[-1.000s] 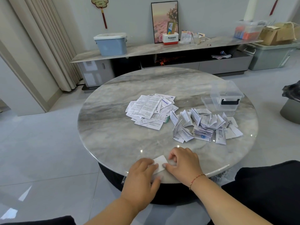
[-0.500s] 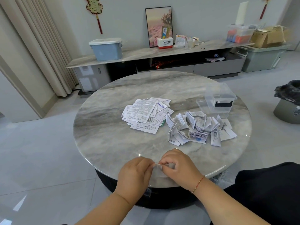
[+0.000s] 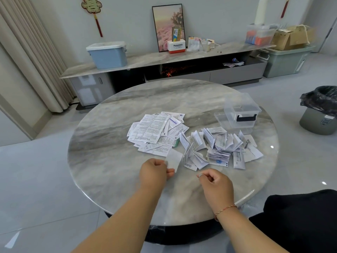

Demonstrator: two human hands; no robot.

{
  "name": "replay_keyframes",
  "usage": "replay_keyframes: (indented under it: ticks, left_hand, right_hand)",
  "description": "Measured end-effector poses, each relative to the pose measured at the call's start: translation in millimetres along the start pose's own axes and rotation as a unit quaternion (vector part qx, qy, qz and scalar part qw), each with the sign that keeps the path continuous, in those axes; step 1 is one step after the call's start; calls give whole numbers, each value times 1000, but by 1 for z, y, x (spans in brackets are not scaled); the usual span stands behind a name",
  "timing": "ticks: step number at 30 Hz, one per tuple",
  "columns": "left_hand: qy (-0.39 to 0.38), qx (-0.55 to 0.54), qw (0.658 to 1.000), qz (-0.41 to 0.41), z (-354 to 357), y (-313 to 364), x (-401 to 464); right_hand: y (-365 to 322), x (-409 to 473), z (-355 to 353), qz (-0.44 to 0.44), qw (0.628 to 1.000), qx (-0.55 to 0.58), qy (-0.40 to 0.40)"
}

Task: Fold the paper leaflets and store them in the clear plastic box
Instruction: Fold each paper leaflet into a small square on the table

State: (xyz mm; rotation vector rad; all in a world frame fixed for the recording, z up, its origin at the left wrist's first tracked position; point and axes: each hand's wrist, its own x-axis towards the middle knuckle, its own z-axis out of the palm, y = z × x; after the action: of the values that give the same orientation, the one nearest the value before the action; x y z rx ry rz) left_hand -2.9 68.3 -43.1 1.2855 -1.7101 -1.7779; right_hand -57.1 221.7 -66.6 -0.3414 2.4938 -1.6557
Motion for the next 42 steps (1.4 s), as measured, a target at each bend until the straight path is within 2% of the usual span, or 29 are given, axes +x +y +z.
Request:
replay_keyframes:
  ticks: [2, 4, 6, 8, 11, 13, 15, 17, 21, 23, 26, 28, 30, 32, 34, 36, 38, 40, 42]
  left_hand:
    - [-14, 27, 1000, -9, 10, 0, 10]
    - [5, 171, 983, 60, 13, 1, 19]
    - [78, 307, 932, 175, 7, 6, 33]
    - [111, 387, 881, 249, -1, 14, 53]
    - [29, 546, 796, 260, -9, 25, 82]
    - [-37, 603, 765, 223, -10, 30, 98]
    - [-70, 636, 739, 211, -9, 31, 108]
    - [-60, 644, 726, 235, -7, 29, 112]
    - [-21, 587, 751, 301, -14, 32, 107]
    - [-2, 574, 746, 338, -26, 33, 100]
    - [41, 591, 686, 422, -47, 32, 78]
    - [34, 623, 627, 467, -59, 32, 52]
    - [5, 627, 586, 513, -65, 27, 23]
    - [-32, 623, 561, 544, -71, 17, -9]
    - [-64, 625, 538, 562, -74, 8, -40]
    - [-93, 614, 526, 580, -76, -3, -62]
    - [-99, 585, 535, 601, -78, -11, -75]
    - [-59, 503, 584, 634, -81, -16, -83]
    - [23, 414, 629, 657, -86, -18, -88]
  right_hand:
    - [1, 3, 1, 3, 1000, -6, 6]
    - [0, 3, 2, 0, 1000, -17, 3]
    - [1, 3, 4, -1, 999, -38, -1]
    - [2, 2, 7, 0, 998, -65, -6]
    - [1, 1, 9, -6, 996, -90, -9]
    - [0, 2, 11, -6, 995, -99, -8]
    - [0, 3, 13, -5, 994, -106, -9]
    - [1, 4, 13, -6, 994, -109, -9]
    - [1, 3, 12, -8, 995, -97, -7]
    - [-1, 2, 11, -11, 995, -97, -13]
    - [-3, 2, 10, -11, 994, -108, -28]
    - [-4, 1, 8, -12, 993, -113, -41]
    - [-3, 0, 8, -36, 992, -111, -48]
    - [-3, -6, 11, -119, 983, -124, -70]
    - [-8, -15, 16, -222, 954, -157, -127]
    - [-7, -22, 24, -300, 920, -170, -186]
    - [-4, -26, 25, -312, 906, -151, -241]
    - [-3, -25, 22, -291, 899, -174, -279]
    - [-2, -26, 15, -253, 910, -178, -276]
